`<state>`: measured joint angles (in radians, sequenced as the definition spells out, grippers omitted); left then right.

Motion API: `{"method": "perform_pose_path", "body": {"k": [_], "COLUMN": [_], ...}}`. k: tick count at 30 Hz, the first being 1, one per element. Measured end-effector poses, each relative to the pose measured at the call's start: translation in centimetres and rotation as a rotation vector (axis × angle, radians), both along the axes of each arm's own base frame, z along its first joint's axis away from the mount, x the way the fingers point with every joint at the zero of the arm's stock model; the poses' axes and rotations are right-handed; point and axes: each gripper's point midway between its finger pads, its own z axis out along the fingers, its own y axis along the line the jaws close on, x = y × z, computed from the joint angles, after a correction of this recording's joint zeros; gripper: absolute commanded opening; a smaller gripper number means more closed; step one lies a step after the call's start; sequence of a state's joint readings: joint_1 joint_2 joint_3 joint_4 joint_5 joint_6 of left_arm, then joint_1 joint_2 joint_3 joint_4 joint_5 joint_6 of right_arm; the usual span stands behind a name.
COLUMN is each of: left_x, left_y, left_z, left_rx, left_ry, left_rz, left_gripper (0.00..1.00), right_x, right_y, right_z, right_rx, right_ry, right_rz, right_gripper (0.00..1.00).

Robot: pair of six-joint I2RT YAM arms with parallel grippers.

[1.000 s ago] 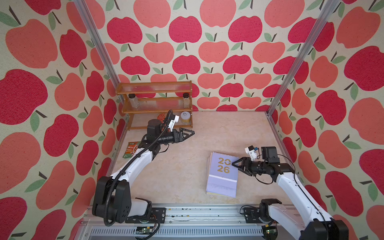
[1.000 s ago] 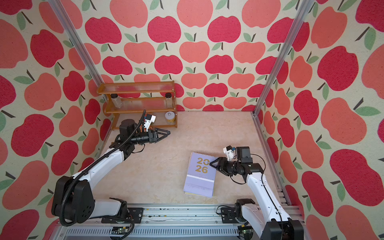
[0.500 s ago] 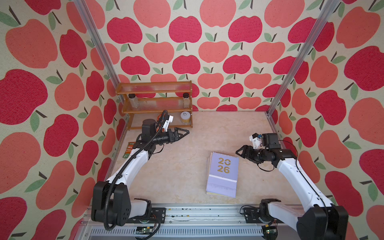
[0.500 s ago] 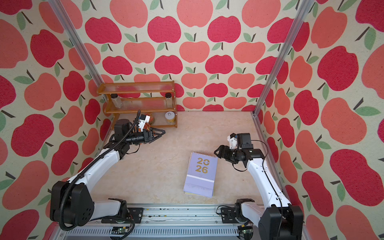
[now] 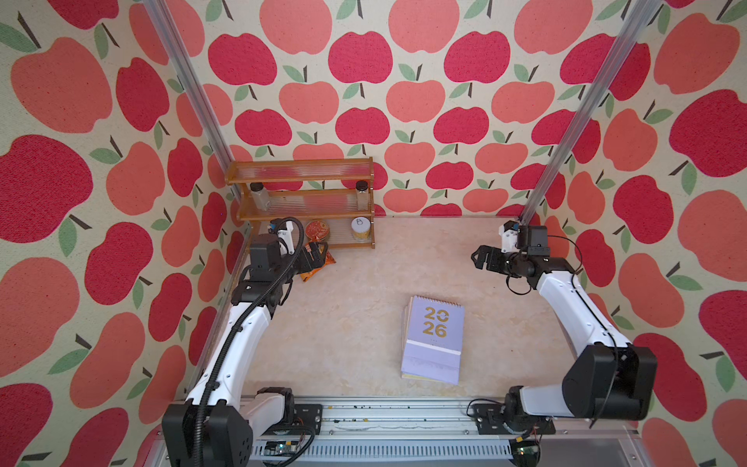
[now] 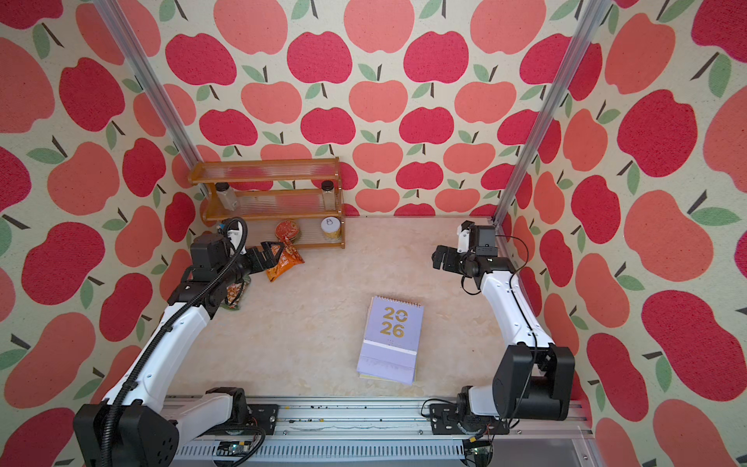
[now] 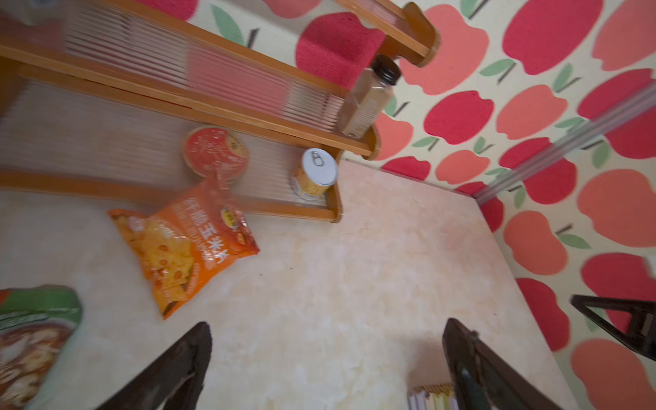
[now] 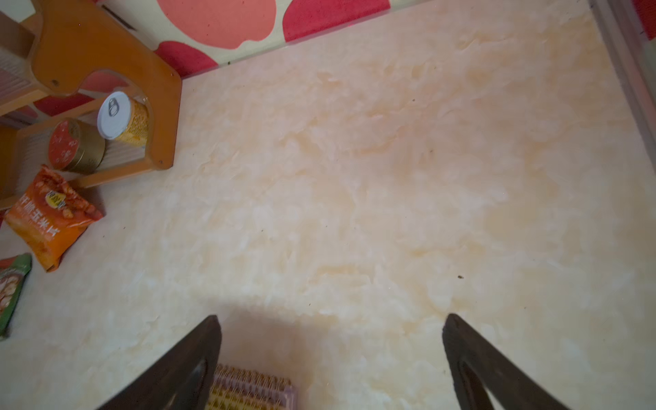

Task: Stack the calendars
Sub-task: Reset both arms

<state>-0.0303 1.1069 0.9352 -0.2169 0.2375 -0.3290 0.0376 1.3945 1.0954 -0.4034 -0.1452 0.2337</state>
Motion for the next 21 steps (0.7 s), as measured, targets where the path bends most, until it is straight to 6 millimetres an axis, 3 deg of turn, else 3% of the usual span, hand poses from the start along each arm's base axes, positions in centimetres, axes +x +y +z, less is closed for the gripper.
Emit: {"method": "perform_pose_path", "body": {"k": [6,10,12,15,21], "left_x": [-2.1,-2.4,-1.9,-1.1,0.5], "left_y": [8.6,12.5,13.5,13.8,13.8], "left_z": [-6.6,-11.7,-14.1,-16.7,-18.9], "left_rx": [0.165,0.224,0.236,0.257,0.293], "left_ry": [0.054,0.148,0.208,0.256,0.257], "left_rz": [0.357,0.498,0.521,0.51,0.476], "left_gripper": [0.99,0.99,0.99,0.99,0.99], "right_x": [1.9,2.3,2.0,2.6,4.0], "right_y": [-3.3,-4.0,-4.2,-4.3,-4.4], "right_z": [-5.0,-8.4,-9.4,-8.8,-6.6], "right_rx": [-0.091,-0.134,-0.158,-0.186,-0.219], "right_ry": [-0.032,-0.066,-0.073,-0.155,-0.288], "right_rz": [-0.05,-0.047,-0.036,-0.026,-0.021], "right_gripper": [0.99,0.99,0.99,0.99,0.99]}}
